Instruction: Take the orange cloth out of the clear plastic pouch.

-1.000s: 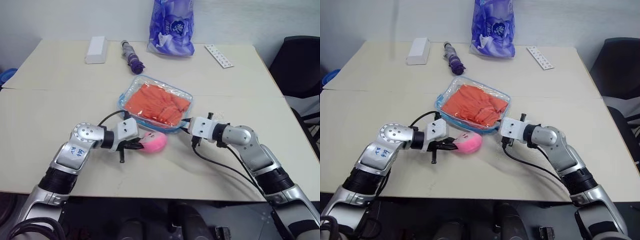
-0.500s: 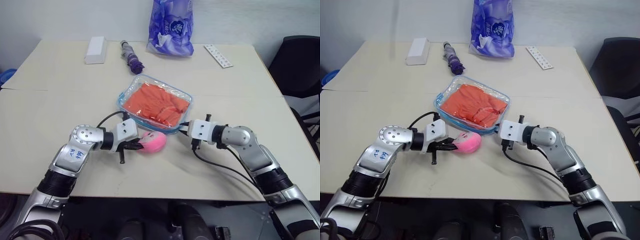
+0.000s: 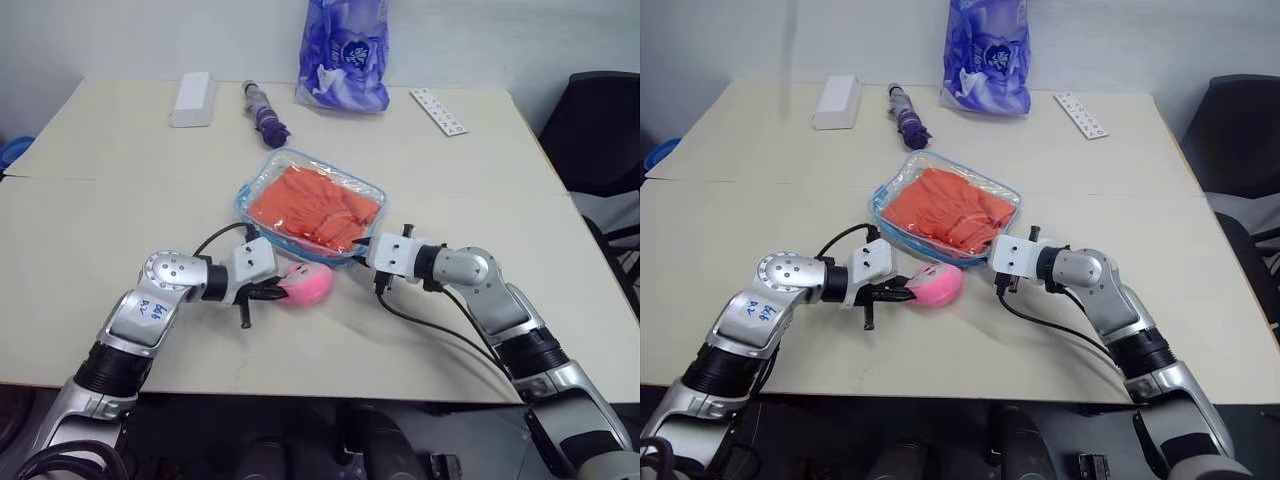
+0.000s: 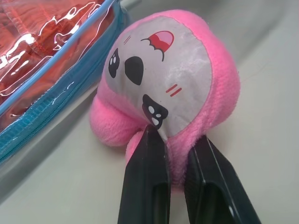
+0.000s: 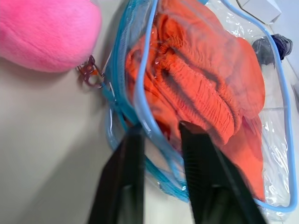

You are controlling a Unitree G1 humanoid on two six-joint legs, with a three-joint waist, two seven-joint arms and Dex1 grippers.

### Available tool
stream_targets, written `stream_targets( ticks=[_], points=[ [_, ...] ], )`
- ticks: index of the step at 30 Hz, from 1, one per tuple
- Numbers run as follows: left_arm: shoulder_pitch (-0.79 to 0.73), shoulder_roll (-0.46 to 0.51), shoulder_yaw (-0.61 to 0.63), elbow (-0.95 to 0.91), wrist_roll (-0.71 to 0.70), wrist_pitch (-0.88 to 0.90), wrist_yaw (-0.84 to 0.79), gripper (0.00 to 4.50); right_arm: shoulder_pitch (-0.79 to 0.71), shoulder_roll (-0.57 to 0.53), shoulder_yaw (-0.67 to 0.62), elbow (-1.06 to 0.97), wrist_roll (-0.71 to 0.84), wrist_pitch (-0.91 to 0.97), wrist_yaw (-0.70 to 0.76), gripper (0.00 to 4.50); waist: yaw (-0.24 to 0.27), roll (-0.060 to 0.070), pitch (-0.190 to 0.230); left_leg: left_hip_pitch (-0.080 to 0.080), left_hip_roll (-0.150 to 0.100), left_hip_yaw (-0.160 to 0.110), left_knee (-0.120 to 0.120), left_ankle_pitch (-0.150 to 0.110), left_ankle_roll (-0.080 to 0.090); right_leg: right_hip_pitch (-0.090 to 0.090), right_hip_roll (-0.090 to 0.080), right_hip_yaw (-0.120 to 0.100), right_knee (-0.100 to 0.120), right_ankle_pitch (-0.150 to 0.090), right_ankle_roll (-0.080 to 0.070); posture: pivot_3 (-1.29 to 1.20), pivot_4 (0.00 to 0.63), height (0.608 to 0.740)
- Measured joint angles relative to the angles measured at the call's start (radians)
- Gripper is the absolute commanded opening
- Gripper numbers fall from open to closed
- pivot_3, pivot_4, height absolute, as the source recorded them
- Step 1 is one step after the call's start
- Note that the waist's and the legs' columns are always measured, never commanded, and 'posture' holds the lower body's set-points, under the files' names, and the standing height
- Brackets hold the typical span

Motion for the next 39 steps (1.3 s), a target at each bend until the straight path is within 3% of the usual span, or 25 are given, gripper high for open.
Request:
stream_targets(
  ticks=[6,10,15,20,26,29,37,39],
  points=[
    [0.004,0.021,0.01,0.012,0.0,-0.016,0.003,0.21,0.013,-0.026,-0.002,-0.024,0.0,-0.018,0.024,0.04,0.0,0.0,0.0,0.0,0.0,0.0,0.0,0.0,0.0,0.0,0.0,0.0,0.0,0.0,0.0,0.0,0.15,0.74],
    [0.008,0.097,0.057,0.1,0.002,-0.08,0.002,0.21,0.053,-0.085,-0.026,-0.081,0.032,-0.024,0.076,0.04,-0.002,0.001,0.0,0.0,0.001,0.0,0.0,0.0,0.0,0.0,0.0,0.0,0.0,0.0,0.0,0.0,0.15,0.74],
    [-0.011,0.249,0.153,0.351,0.017,-0.204,0.004,0.21,0.102,-0.199,-0.08,-0.131,0.078,-0.072,0.149,0.04,-0.006,0.001,0.001,0.001,0.001,0.0,-0.001,0.0,0.0,0.0,0.0,-0.001,0.0,0.0,0.0,0.0,0.15,0.74],
    [-0.044,0.339,0.219,0.526,0.015,-0.265,-0.01,0.21,0.156,-0.265,-0.096,-0.155,0.099,-0.199,0.181,0.04,0.001,0.001,0.001,-0.001,0.0,0.001,-0.001,0.0,0.0,-0.006,-0.001,-0.001,0.001,0.0,0.0,0.0,0.15,0.74],
    [0.123,0.396,0.283,0.407,-0.098,-0.178,-0.157,0.21,0.202,-0.285,-0.124,-0.164,0.13,-0.254,0.193,0.04,-0.001,0.001,0.001,-0.007,-0.001,0.005,-0.001,0.0,0.001,-0.013,-0.001,0.001,0.003,0.0,0.0,0.0,0.15,0.74],
    [0.187,0.387,0.293,0.29,-0.133,-0.111,-0.163,0.21,0.215,-0.281,-0.128,-0.177,0.148,-0.195,0.191,0.65,0.001,0.001,0.001,-0.006,-0.001,0.005,0.0,0.0,0.001,-0.013,-0.001,0.002,0.003,0.0,0.0,0.0,0.15,0.74],
    [0.132,0.364,0.29,0.241,-0.139,-0.051,-0.142,2.57,0.341,-0.272,-0.215,-0.388,0.297,0.087,0.187,3.36,0.006,0.001,0.001,-0.007,-0.001,0.004,0.0,0.0,0.001,-0.013,-0.001,0.002,0.003,0.0,0.0,0.0,0.15,0.74],
    [0.095,0.402,0.285,0.235,-0.152,-0.031,-0.201,2.57,0.412,-0.291,-0.273,-0.486,0.39,0.207,0.192,3.36,0.006,0.001,0.001,-0.007,-0.001,0.004,-0.001,0.0,0.001,-0.013,0.0,0.001,0.003,0.0,0.0,0.0,0.15,0.74]
  ],
)
